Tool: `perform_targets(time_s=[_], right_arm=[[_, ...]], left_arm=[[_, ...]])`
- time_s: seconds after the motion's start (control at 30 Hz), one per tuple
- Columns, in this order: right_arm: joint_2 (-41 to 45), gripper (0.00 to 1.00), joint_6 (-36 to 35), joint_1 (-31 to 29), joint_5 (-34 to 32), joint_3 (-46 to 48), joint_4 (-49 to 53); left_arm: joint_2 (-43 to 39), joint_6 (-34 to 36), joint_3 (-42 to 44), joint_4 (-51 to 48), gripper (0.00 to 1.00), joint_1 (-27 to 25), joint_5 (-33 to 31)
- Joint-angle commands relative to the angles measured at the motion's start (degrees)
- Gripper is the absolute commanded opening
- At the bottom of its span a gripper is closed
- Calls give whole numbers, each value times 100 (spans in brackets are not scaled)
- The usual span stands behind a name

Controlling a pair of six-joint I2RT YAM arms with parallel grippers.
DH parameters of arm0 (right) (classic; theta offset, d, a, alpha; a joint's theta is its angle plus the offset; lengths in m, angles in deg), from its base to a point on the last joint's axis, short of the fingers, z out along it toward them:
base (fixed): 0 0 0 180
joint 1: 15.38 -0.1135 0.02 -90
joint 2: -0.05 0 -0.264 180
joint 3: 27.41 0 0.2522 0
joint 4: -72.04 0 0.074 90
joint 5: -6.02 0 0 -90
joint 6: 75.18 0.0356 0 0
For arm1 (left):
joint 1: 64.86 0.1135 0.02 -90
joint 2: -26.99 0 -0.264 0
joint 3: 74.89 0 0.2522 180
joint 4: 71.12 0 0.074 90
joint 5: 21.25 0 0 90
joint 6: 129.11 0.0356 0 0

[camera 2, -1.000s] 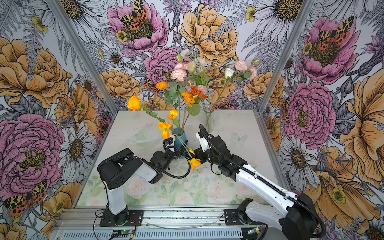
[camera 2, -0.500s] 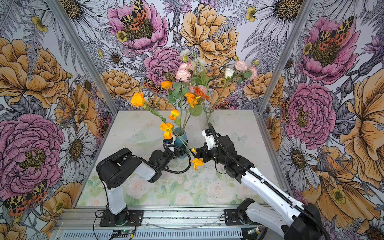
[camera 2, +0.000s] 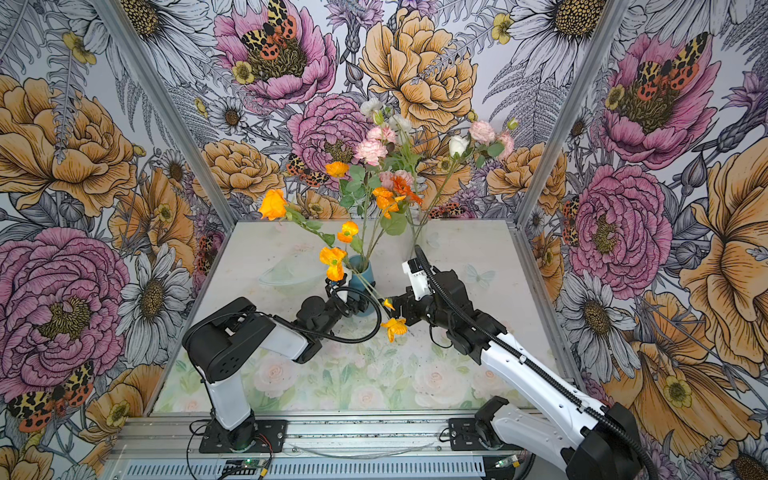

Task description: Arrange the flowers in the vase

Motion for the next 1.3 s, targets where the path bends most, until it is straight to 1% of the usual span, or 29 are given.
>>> perform_targets(time_s=[0.0, 0.47, 0.67, 0.7, 0.9, 1.27], right_arm=[[11, 99, -18, 51, 77, -87, -54], [-240, 99, -121, 341, 132, -372, -55], [-401, 99, -213, 505, 289, -500, -58], [-419, 99, -237, 512, 302, -514, -54], [-533, 99, -325, 660, 382, -556, -55], [-797, 99, -519, 907, 457, -736, -70]], left_arm=[[-336, 114, -257, 758, 43, 92, 73], [-309, -244, -774, 762, 43, 739, 547], [-196, -313, -1149, 761, 42, 870, 648], [4, -310, -1193, 760, 41, 882, 661], [256, -333, -1541, 761, 41, 987, 678], [1145, -572, -2870, 762, 41, 1361, 902]])
